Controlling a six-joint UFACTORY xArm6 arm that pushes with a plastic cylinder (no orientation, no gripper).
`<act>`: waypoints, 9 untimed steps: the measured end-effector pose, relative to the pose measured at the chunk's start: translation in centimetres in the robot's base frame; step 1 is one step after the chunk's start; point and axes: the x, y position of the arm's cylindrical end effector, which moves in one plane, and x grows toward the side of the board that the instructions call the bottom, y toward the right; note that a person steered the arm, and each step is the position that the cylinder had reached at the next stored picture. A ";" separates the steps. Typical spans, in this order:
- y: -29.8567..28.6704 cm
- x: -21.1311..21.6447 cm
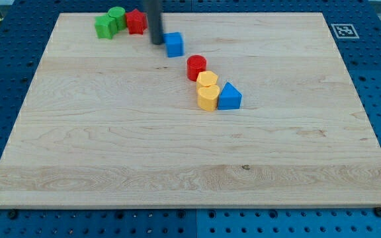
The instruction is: Slide the blue cube right and down a bit
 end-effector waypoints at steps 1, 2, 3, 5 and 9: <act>7.4 0.0; 8.2 -0.1; 4.6 -0.3; 4.9 2.3; 8.0 1.4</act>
